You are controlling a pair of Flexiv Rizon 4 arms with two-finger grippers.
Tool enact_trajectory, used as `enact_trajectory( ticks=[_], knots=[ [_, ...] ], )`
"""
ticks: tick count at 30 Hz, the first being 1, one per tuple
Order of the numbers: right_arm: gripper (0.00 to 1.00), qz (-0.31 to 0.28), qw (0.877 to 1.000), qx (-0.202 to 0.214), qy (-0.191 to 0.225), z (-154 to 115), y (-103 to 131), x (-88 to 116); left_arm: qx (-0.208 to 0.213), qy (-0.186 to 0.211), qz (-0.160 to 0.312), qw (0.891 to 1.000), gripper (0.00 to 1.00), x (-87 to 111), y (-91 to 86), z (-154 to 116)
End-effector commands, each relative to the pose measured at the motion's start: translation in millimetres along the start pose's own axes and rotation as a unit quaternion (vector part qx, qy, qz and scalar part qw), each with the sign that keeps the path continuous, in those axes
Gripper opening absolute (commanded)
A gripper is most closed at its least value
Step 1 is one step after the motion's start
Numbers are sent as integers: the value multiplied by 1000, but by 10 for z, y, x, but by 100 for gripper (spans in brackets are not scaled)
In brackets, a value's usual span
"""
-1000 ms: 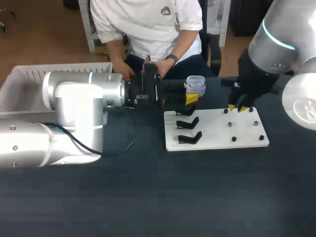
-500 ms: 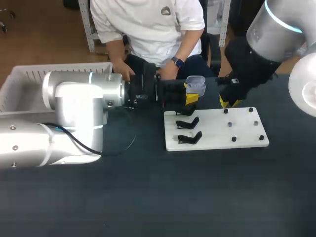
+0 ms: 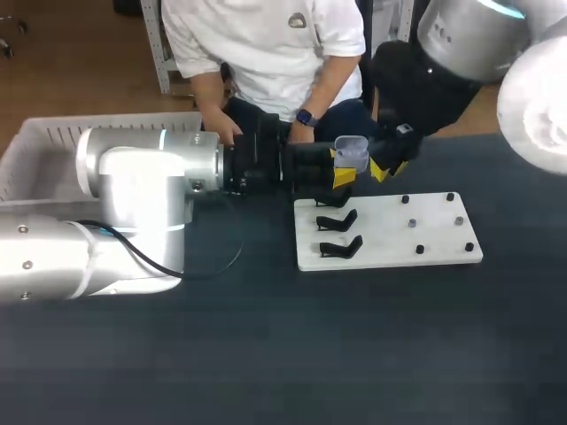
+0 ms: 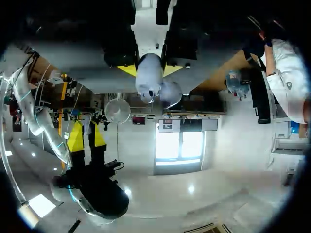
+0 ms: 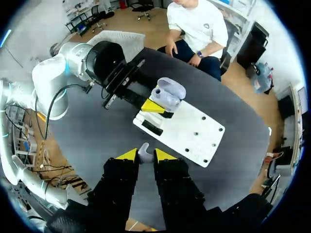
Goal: Pick up each earbud case from the left stands, insert the matching earbuds, close the lid, and place the case in the box.
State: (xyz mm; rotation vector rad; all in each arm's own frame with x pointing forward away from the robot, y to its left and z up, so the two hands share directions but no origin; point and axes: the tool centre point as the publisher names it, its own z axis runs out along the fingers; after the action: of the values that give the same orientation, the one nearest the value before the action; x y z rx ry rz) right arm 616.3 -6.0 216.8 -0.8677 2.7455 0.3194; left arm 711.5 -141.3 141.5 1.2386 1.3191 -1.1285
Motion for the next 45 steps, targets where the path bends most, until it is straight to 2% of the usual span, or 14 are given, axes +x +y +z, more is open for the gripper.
enact_trajectory(
  ticks=[1,5,13,26,45],
  knots=[
    [0,-21,1000,-2,16,-3,90,-95,-2,-2,1,1000,0,7,-7,1],
    [0,-42,999,5,16,29,139,-188,-2,-2,1,1000,0,7,-7,1],
    [0,-66,997,24,16,114,76,-402,-2,-2,1,1000,0,7,-7,1],
    [0,-65,997,44,15,265,-101,-641,-2,-2,1,1000,0,7,-7,1],
    [0,-66,996,63,25,403,-232,-762,-2,-2,1,1000,0,7,-7,1]
  ],
)
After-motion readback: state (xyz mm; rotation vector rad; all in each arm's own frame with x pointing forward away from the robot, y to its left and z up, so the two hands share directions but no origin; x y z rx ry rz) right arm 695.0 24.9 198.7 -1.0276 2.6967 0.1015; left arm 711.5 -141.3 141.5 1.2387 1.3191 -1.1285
